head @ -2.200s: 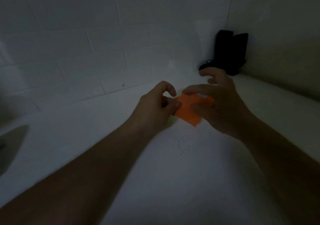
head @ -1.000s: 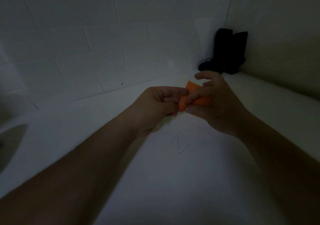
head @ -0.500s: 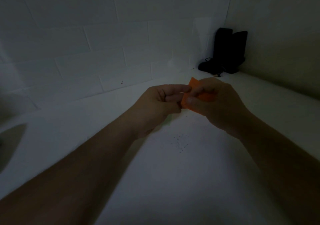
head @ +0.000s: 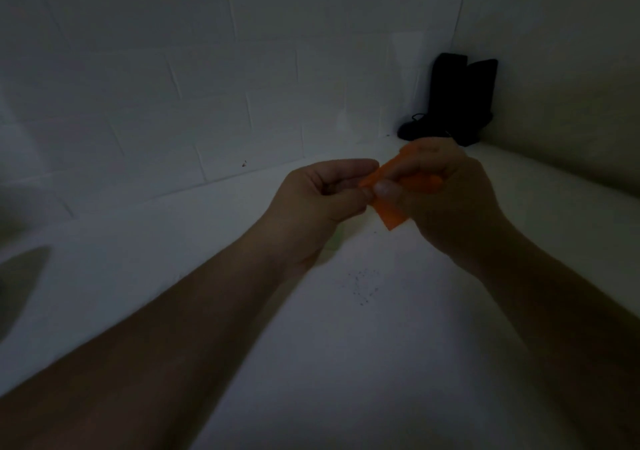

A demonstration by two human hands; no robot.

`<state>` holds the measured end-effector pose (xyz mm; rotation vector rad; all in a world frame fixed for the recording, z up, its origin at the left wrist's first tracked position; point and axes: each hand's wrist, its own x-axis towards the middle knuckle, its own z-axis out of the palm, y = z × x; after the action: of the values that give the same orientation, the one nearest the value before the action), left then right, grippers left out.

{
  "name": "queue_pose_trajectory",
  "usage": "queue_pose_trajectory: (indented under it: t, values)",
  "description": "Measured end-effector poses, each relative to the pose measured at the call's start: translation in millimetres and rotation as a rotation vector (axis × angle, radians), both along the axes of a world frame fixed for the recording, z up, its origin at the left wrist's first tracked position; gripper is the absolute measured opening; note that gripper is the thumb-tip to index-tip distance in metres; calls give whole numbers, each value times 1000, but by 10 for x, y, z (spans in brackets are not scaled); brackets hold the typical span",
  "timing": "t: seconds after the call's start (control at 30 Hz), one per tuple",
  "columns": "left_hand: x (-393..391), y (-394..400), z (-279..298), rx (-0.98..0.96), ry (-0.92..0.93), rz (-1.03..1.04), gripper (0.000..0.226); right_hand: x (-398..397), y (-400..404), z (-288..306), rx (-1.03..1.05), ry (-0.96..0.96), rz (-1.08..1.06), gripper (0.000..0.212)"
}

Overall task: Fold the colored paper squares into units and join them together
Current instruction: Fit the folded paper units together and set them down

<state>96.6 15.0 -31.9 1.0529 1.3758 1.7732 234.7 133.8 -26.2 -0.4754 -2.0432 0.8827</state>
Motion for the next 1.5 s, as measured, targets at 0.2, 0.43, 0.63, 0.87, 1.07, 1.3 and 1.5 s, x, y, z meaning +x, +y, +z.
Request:
queue_pose_trajectory:
  t: [0.2,0.43,0.63,0.87,1.07,1.3,1.5]
  values:
    - [-12,7,-37,-15,71,34,29,35,-4,58,286,-92,-53,20]
    - [7,5,-36,29,57,78,26,48,-20,45,76,-34,20,16]
    - [20,2,-12,12,44,65,24,59,-53,87,-104,33,65,25]
    - [19,-5,-16,5,-53,14,18,61,-40,72,-182,22,152,22]
    - [24,-13,-13,-22,-63,5,17,46,-35,62,-125,-23,84,15]
    - [17,-10,-15,-52,-64,19,15,53,-43,72,-92,-109,60,14]
    - [22,-9,-10,-83,-46,40,13,47,-52,75,-57,-111,25,15]
